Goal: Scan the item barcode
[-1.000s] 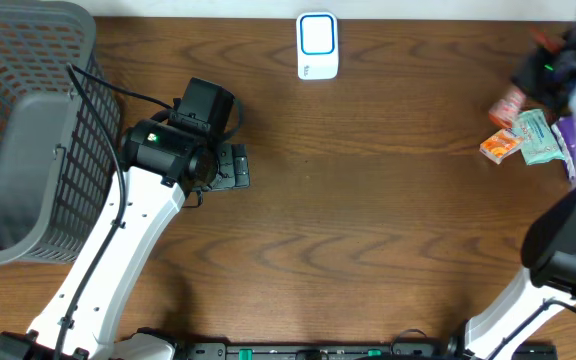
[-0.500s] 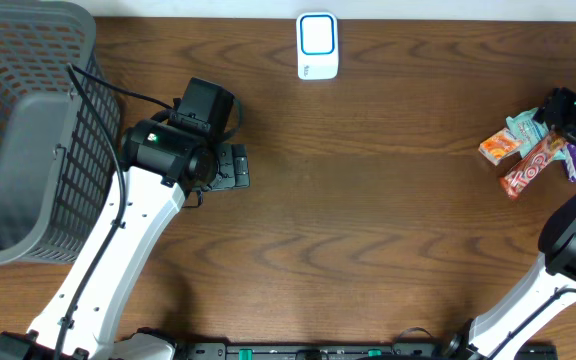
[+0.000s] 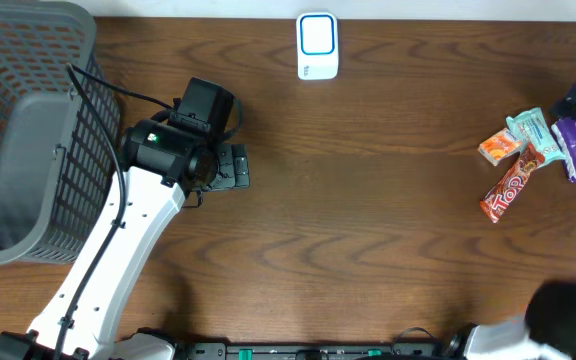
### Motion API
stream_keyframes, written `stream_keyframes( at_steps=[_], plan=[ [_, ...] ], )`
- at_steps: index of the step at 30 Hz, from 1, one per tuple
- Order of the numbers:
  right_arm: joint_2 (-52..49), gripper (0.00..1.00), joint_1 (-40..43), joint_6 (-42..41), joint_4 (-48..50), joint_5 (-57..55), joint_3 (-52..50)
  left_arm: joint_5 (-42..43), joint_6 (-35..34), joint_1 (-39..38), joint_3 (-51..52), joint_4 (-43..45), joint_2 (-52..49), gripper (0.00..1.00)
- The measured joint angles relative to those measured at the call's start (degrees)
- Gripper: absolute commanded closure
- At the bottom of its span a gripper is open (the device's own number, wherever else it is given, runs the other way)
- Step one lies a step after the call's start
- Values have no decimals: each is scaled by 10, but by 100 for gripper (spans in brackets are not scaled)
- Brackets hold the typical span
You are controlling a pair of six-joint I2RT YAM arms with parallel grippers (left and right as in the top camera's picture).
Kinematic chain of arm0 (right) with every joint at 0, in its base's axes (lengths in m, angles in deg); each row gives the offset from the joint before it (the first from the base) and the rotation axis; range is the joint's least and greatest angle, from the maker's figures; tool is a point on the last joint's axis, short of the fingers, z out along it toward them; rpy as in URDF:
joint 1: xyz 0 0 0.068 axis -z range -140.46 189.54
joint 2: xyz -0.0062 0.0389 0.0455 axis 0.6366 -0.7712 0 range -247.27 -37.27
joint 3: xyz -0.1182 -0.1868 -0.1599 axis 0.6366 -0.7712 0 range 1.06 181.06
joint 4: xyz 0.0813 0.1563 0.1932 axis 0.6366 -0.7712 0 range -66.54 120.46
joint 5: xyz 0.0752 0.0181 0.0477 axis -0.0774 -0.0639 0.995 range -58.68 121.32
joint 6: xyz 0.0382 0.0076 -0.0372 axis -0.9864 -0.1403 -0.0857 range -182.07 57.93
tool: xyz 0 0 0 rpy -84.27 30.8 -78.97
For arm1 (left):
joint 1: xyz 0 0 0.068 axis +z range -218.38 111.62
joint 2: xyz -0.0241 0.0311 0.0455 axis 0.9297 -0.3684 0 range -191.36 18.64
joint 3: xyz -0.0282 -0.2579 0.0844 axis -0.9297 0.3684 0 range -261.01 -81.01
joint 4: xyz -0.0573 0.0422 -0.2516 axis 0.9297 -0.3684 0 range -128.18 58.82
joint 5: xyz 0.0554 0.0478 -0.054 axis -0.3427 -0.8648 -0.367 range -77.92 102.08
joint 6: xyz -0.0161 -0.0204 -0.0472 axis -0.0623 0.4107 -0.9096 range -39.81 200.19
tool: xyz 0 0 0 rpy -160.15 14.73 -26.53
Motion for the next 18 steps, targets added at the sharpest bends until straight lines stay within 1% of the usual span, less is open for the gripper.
stream_keyframes(
  at_steps=[4,7,10,15,18],
  plan=[
    [89,1,-10,1,-60,31,4,0,0,0,0,0,0,2],
    [145,1,-43,4,-82,41,-5,0,0,0,0,0,0,2],
    [205,1,-85,9,-87,50,-41,0,0,0,0,0,0,2],
    [323,1,-152,11,-71,56,-153,0,0,0,0,1,0,2],
    [391,1,-173,6,-68,58,-235,0,0,0,0,0,0,2]
  ],
)
